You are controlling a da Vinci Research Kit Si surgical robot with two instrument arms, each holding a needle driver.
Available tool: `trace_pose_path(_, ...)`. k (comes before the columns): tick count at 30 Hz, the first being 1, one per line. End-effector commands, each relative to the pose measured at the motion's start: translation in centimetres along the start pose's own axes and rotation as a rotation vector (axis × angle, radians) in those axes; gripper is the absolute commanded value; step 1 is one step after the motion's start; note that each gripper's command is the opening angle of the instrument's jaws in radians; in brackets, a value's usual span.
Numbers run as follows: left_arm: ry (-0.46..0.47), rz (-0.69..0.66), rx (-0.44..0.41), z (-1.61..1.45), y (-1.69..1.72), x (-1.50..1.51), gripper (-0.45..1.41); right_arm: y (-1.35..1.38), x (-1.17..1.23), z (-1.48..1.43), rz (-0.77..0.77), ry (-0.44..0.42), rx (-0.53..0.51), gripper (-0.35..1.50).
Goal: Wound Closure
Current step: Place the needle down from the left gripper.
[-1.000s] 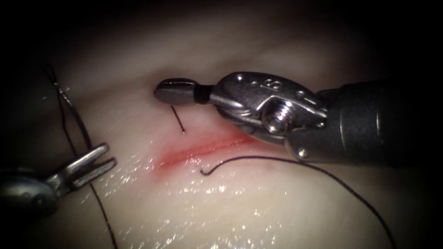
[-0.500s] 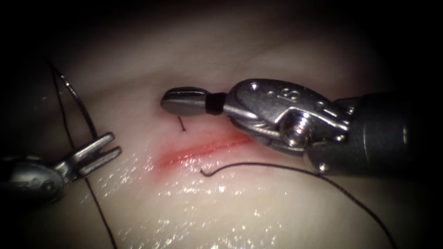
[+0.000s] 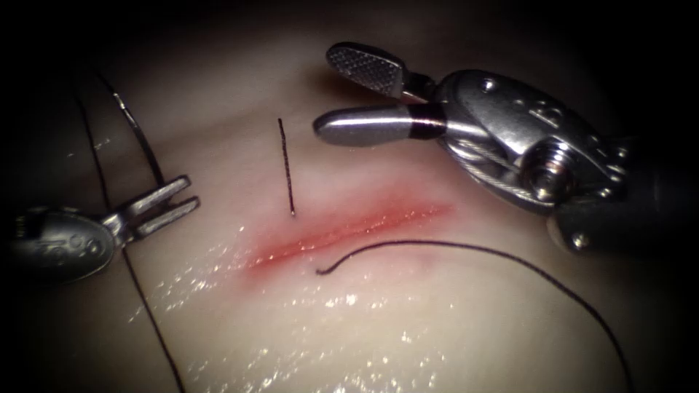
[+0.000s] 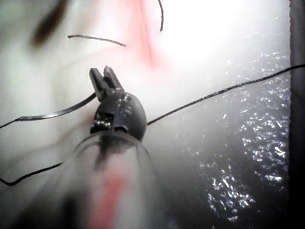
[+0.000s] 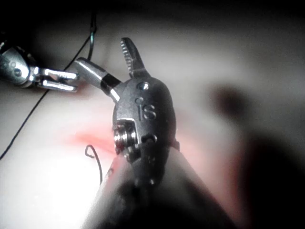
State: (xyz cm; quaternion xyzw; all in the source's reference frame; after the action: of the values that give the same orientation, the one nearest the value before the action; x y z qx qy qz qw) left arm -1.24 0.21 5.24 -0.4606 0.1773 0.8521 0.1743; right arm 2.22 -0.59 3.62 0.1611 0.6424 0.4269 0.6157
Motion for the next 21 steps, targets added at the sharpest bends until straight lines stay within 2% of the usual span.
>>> trace_pose_path(1,-0.004,-0.004,-0.004,0.11,0.03,-0.09,-0.45,0.09,0.08,-0.08,-0.009,-0.007,-0.003,1.28)
trace_pose_path(6,-0.017,-0.021,-0.011,0.30,-0.04,-0.30,-0.45,0.18,0.22,-0.40,-0.003,-0.021,-0.019,1.28)
trace_pose_path(14,-0.041,-0.026,-0.018,0.54,-0.13,-0.53,-0.45,0.21,0.21,-0.58,-0.026,-0.027,-0.027,1.23)
trace_pose_path(15,-0.041,-0.031,-0.015,0.58,-0.16,-0.56,-0.45,0.21,0.21,-0.58,-0.087,-0.039,-0.028,1.18)
trace_pose_path(17,-0.042,-0.031,-0.014,0.59,-0.18,-0.56,-0.45,0.21,0.20,-0.57,-0.118,-0.053,-0.030,1.18)
trace_pose_path(19,-0.046,-0.038,-0.009,0.64,-0.23,-0.57,-0.45,0.22,0.21,-0.54,-0.215,-0.095,-0.031,1.18)
trace_pose_path(20,-0.049,-0.062,-0.003,0.69,-0.27,-0.58,-0.32,0.24,0.21,-0.52,-0.295,-0.140,-0.029,1.18)
trace_pose_path(21,-0.049,-0.062,-0.003,0.69,-0.27,-0.58,-0.32,0.24,0.21,-0.52,-0.295,-0.140,-0.029,1.18)
